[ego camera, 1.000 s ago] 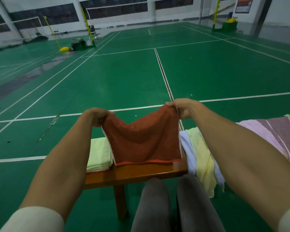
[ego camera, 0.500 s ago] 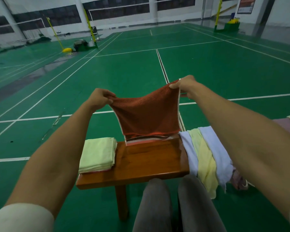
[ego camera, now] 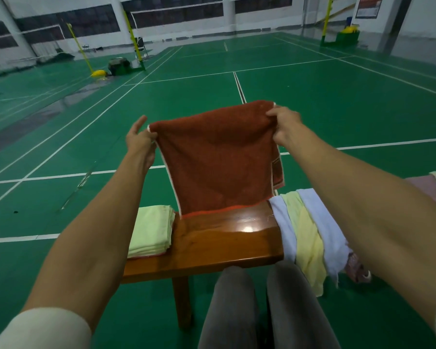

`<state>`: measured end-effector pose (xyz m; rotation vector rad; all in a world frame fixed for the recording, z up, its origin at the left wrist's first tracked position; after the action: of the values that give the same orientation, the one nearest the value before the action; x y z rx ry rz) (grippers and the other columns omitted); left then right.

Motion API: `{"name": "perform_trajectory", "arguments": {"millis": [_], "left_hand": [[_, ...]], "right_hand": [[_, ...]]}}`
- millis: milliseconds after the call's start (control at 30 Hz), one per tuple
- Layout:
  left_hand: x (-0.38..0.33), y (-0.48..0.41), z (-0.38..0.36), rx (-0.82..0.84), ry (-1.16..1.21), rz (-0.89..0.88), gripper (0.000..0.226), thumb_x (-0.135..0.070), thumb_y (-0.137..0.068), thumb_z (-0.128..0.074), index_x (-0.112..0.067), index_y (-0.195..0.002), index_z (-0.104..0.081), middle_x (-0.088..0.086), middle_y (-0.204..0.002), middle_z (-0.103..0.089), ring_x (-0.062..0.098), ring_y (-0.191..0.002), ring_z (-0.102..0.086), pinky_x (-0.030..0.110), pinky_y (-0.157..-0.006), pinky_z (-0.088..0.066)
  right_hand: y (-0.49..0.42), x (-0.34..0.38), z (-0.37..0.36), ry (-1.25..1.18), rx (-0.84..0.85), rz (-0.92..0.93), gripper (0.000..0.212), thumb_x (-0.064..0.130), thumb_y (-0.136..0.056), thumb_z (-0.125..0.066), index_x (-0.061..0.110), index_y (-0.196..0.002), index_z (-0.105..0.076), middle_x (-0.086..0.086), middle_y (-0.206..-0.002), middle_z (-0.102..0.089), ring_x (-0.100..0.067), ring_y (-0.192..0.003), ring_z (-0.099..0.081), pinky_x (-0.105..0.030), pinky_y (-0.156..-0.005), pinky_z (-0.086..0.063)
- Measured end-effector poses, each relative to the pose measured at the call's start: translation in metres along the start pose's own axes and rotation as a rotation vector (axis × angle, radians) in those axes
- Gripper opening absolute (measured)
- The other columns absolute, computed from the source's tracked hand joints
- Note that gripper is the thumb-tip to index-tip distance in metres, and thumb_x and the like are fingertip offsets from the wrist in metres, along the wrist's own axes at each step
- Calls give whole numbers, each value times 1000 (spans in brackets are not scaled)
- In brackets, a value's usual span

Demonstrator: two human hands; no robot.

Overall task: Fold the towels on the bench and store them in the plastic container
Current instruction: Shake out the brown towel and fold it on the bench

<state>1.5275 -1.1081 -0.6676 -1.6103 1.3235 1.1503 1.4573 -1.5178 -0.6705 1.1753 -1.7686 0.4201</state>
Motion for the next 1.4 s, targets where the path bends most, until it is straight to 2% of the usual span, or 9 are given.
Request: {"name": "perform_trajectory", "arguments": {"millis": [167, 267, 333, 500, 667, 900, 1033, 1200, 1400], "left_hand": [[30, 9, -12, 112, -96, 168, 47, 7, -98, -50, -11, -141, -50, 11, -109, -64, 15, -82, -64, 24, -66, -56], [32, 1, -12, 134, -360, 86, 35, 8, -93, -59, -10, -121, -68, 13, -118, -69, 21, -105, -66, 36, -97, -55], [30, -3, -9, 131, -561, 10, 35, 15, -87, -61, -9, -109, -74, 20, -123, -68, 25, -107, -64, 42, -104, -52], [5, 6, -21, 142, -1037, -256, 37, 8, -82, -74, -1, -118, -73, 16, -114, -71, 24, -100, -64, 26, -93, -46], [-12, 4, -22, 142, -1307, -411, 28, -8, -81, -81, -1, -108, -77, 18, -104, -75, 30, -99, -68, 31, -90, -47], [-21, 0, -5, 75, -1249, -425, 15, -16, -78, -86, -5, -85, -79, 10, -80, -70, 21, -78, -59, 30, -74, -41], [-14, -9, 11, 45, -1074, -313, 22, -19, -78, -87, -17, -69, -67, 10, -72, -68, 25, -65, -63, 35, -69, -55], [20, -9, 33, -22, -593, 54, 21, -8, -95, -69, -16, -81, -54, 14, -82, -64, 24, -56, -67, 39, -53, -61], [41, -9, 42, -60, -37, 204, 25, 12, -97, -47, -5, -88, -62, 9, -84, -63, 16, -66, -63, 28, -55, -59]], "right_hand": [[13, -3, -11, 169, 82, -11, 44, -19, -84, -58, 10, -116, -55, -21, -99, -62, -23, -70, -63, -36, -64, -56], [7, 0, -15, 408, 110, 74, 46, -21, -82, -60, 1, -122, -66, -21, -100, -69, -23, -73, -67, -34, -71, -60], [4, -2, -15, 615, 101, 93, 44, -20, -78, -66, -2, -119, -69, -22, -111, -70, -29, -94, -70, -39, -91, -59], [-4, -9, -19, 1107, 149, 81, 44, -13, -81, -70, -7, -124, -64, -17, -122, -66, -30, -115, -63, -43, -104, -52], [-4, 16, -8, 1121, -82, 117, 67, 2, -80, -83, -7, -138, -50, -20, -136, -58, -33, -124, -58, -35, -100, -50], [-21, 26, -11, 1112, -152, 243, 26, 9, -85, -77, 3, -109, -73, -12, -114, -72, -26, -101, -69, -34, -88, -59], [-7, 3, -28, 688, 55, 57, 31, -13, -93, -56, -7, -123, -62, -17, -114, -61, -19, -76, -62, -25, -55, -56], [0, -13, -46, 662, 160, -36, 42, -22, -94, -43, -5, -128, -63, -16, -112, -58, -28, -110, -62, -40, -94, -58], [0, -11, -60, 538, 236, -35, 45, -23, -94, -38, -4, -124, -66, -19, -112, -60, -26, -97, -66, -33, -89, -60]]}}
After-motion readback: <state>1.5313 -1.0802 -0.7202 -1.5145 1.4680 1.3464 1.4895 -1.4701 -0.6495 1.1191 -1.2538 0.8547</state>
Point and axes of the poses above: each hand's wrist, its own y-axis away from the middle knuckle, its own z-axis out of the back of the hand, x = y × z, the point moved 10 cm from there along -y, towards the middle knuckle
